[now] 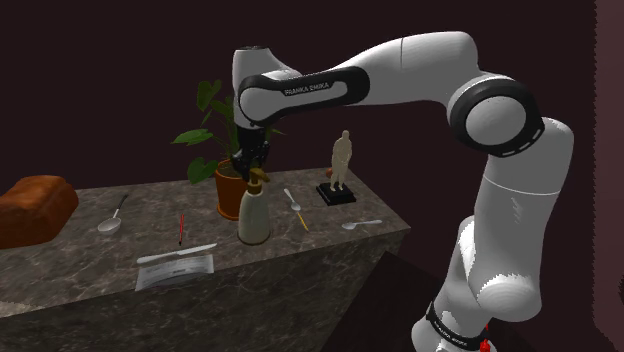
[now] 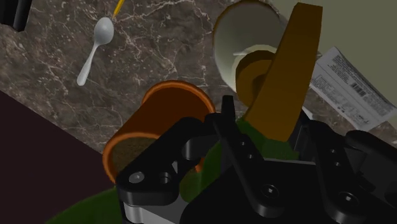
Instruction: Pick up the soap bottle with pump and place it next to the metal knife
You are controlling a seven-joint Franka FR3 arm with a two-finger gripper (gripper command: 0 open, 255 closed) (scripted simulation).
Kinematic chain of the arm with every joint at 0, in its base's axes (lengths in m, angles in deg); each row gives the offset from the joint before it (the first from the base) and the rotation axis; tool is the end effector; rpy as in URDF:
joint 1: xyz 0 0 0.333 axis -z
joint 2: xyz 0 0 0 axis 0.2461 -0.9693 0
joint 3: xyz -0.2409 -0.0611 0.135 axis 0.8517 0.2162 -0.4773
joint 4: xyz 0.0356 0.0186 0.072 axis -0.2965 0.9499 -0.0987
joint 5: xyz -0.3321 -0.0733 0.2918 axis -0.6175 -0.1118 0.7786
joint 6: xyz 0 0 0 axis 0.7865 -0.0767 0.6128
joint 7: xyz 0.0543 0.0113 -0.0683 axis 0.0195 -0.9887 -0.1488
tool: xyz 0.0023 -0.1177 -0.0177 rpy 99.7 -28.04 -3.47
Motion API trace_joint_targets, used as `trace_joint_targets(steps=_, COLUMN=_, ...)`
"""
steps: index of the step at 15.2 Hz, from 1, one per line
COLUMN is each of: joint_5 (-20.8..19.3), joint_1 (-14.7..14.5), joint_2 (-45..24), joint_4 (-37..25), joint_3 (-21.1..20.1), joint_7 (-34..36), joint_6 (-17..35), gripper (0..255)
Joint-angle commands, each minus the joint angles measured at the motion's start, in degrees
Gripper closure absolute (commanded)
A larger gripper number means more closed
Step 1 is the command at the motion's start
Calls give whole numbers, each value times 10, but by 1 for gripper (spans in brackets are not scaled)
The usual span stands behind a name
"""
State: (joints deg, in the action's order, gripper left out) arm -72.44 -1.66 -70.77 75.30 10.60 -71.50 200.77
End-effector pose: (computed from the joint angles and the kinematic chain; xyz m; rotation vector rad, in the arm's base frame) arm 0.6554 0.1329 0.4343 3.0743 0.1227 0.1366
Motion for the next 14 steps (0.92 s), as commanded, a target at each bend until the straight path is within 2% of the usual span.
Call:
trace_joint_targets(steps=1, joint_5=0, joint_1=0, joint_2=-3, joint_4=10, joint_3=0, joint_7=2, joint_6=14, gripper=255)
trace_joint_targets(steps=10, joint_5=-1, joint_1=0, joint_2=-17, joint_4=61, joint_3=0, joint_7=6, joint_6=79, gripper=255)
trace_joint_targets(steps=14, joint_5=-1, joint_1=0, joint_2=-17, joint_4=61, joint_3=0, joint_7=6, joint_6=79, gripper=255)
